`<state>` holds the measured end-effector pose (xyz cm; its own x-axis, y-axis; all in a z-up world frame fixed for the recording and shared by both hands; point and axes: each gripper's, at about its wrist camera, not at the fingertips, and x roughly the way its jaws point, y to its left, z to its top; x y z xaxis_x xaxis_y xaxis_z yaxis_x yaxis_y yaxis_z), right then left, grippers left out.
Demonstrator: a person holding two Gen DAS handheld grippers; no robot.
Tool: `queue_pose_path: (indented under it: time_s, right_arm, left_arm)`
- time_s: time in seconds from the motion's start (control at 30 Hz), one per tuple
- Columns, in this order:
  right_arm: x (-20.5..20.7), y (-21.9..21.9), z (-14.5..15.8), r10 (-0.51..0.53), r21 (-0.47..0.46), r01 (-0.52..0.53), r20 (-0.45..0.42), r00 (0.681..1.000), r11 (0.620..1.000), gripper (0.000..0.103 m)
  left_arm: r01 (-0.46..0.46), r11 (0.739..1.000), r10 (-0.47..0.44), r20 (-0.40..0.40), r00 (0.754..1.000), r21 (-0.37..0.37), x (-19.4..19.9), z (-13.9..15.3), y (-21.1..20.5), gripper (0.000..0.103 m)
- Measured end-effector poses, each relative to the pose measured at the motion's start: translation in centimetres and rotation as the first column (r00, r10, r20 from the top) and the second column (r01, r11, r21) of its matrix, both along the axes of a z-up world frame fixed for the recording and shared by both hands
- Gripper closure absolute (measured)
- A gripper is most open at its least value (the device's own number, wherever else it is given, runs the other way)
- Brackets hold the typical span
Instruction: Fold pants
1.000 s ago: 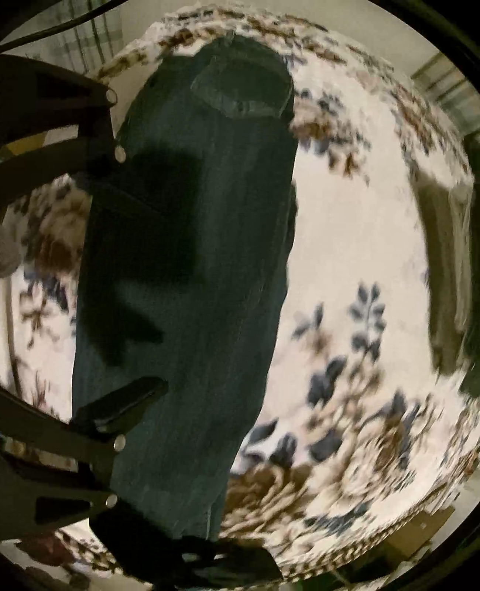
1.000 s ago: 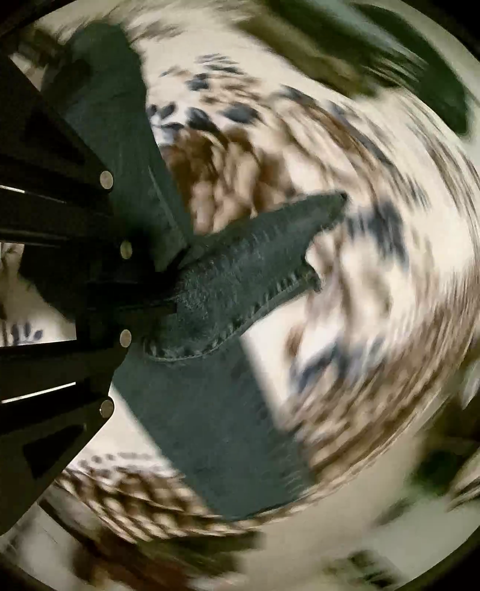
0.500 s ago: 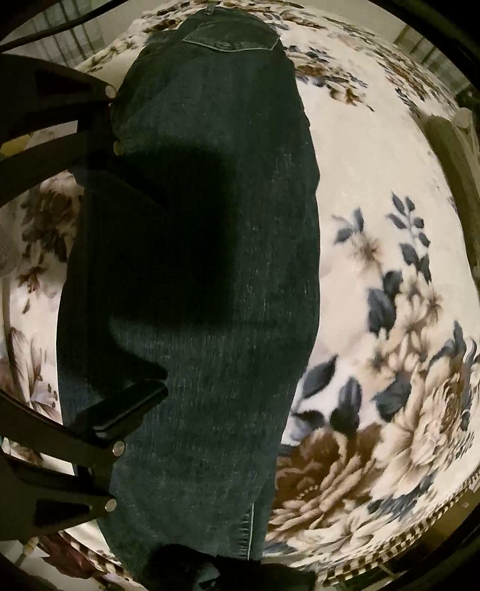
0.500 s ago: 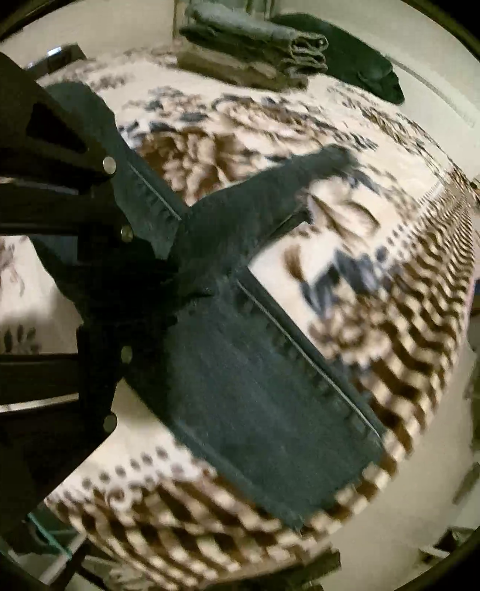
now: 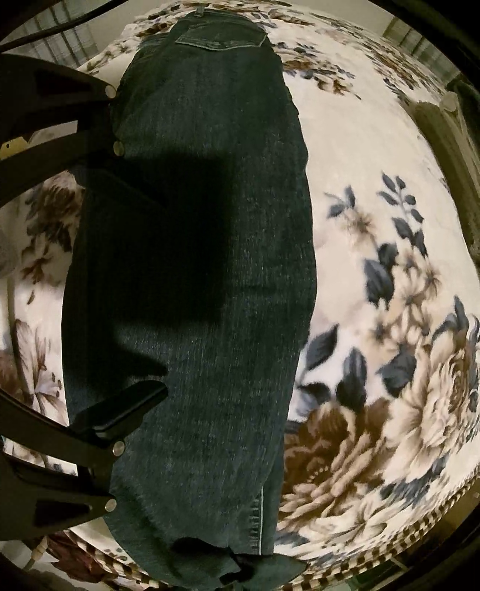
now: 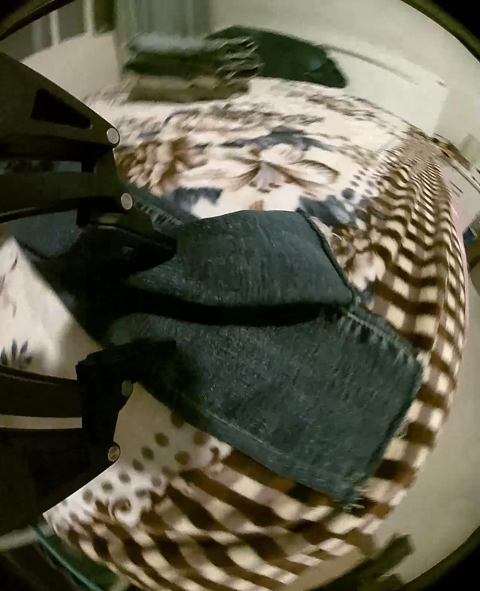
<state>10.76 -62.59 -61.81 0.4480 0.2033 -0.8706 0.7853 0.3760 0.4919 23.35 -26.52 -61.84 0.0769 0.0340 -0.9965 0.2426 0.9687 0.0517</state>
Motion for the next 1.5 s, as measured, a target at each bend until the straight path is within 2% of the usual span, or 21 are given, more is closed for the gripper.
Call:
queue_pose_path:
  time_s: [0.13,0.27,0.43,0.6,0.87,0.9,0.93,0.97,1.0,1.03,1.17,1.23,1.27,1.33,1.37,1.4,1.43,1.5]
  right_arm:
    - [-0.2,0.3,0.0,-0.045,0.035,0.043,0.043,0.998,0.998,0.053]
    - [0.1,0.7,1.2,-0.011,-0.020,0.012,0.056,0.998,1.000,0.053]
    - [0.9,0.8,2.2,0.031,-0.041,-0.028,0.065,0.997,0.999,0.036]
    - [1.5,1.1,3.0,0.055,-0.063,-0.050,0.079,0.995,0.997,0.035]
    - [2.7,3.1,3.0,0.156,-0.140,-0.155,0.000,0.988,0.978,0.035]
    - [2.6,3.2,3.0,0.156,-0.152,-0.154,-0.002,0.988,0.976,0.039]
    - [2.6,3.3,3.0,0.151,-0.180,-0.150,-0.013,0.989,0.972,0.067]
    - [2.7,3.4,3.0,0.150,-0.195,-0.151,-0.020,0.989,0.969,0.081]
    - [2.5,3.3,3.0,0.130,-0.209,-0.136,-0.043,0.991,0.968,0.084]
    - [2.2,3.3,3.4,0.108,-0.222,-0.112,-0.029,0.994,0.969,0.089]
    - [0.5,3.3,7.9,0.091,-0.369,-0.065,0.052,0.995,0.927,0.092]
    - [-1.1,2.5,8.2,0.056,-0.407,-0.041,0.025,0.998,0.913,0.092]
    - [-1.5,1.9,7.1,0.049,-0.381,-0.049,-0.010,0.999,0.923,0.091]
    - [-2.3,-0.2,2.6,0.062,-0.197,-0.084,-0.115,0.991,0.977,0.083]
    - [-3.0,-0.9,1.0,0.053,-0.119,-0.067,-0.123,0.991,0.991,0.083]
    - [-4.1,-2.0,-0.4,0.020,-0.040,-0.024,-0.086,0.996,0.999,0.074]
    - [-4.8,-2.7,-0.7,-0.007,-0.029,0.004,-0.078,0.997,1.000,0.060]
    - [-6.6,-4.6,-0.6,-0.107,-0.004,0.107,-0.015,0.994,0.994,0.056]
  left_arm:
    - [0.004,1.000,-0.004,0.006,1.000,0.000,0.1,0.3,-0.1,0.012]
    - [0.005,1.000,-0.004,0.009,1.000,-0.003,0.1,0.5,0.6,0.012]
    - [0.007,1.000,-0.007,0.010,1.000,-0.006,0.0,0.8,1.2,0.012]
    - [0.011,1.000,-0.011,0.015,1.000,-0.011,-0.2,0.9,1.5,0.012]
    - [0.019,1.000,-0.019,0.033,0.999,-0.013,-0.4,1.5,1.4,0.012]
    - [0.018,1.000,-0.017,0.033,0.999,-0.014,-0.4,1.6,1.4,0.012]
    - [0.014,1.000,-0.013,0.031,0.999,-0.018,-0.4,1.6,1.5,0.012]
    - [0.009,1.000,-0.008,0.033,0.999,-0.020,-0.4,1.7,1.6,0.012]
    - [0.004,1.000,-0.004,0.036,0.999,-0.022,-0.4,1.9,1.7,0.012]
    - [0.000,1.000,0.001,0.039,0.999,-0.029,-0.3,2.0,1.7,0.012]
    - [0.013,0.998,-0.010,0.052,0.999,-0.060,-0.5,2.8,1.1,0.012]
    - [0.025,0.997,-0.022,0.050,0.998,-0.068,-0.8,2.7,0.3,0.012]
    - [0.029,0.997,-0.026,0.046,0.999,-0.071,-0.8,2.5,0.1,0.012]
    - [0.035,0.997,-0.032,0.032,0.999,-0.076,-1.0,2.2,-0.5,0.012]
    - [0.039,0.996,-0.037,0.029,0.999,-0.077,-1.1,2.1,-0.7,0.012]
    - [0.045,0.996,-0.043,0.030,0.999,-0.077,-1.2,2.1,-0.9,0.012]
    - [0.050,0.996,-0.048,0.031,0.998,-0.077,-1.3,2.1,-1.1,0.012]
    - [0.052,0.995,-0.050,0.028,0.998,-0.080,-1.4,2.0,-1.3,0.012]
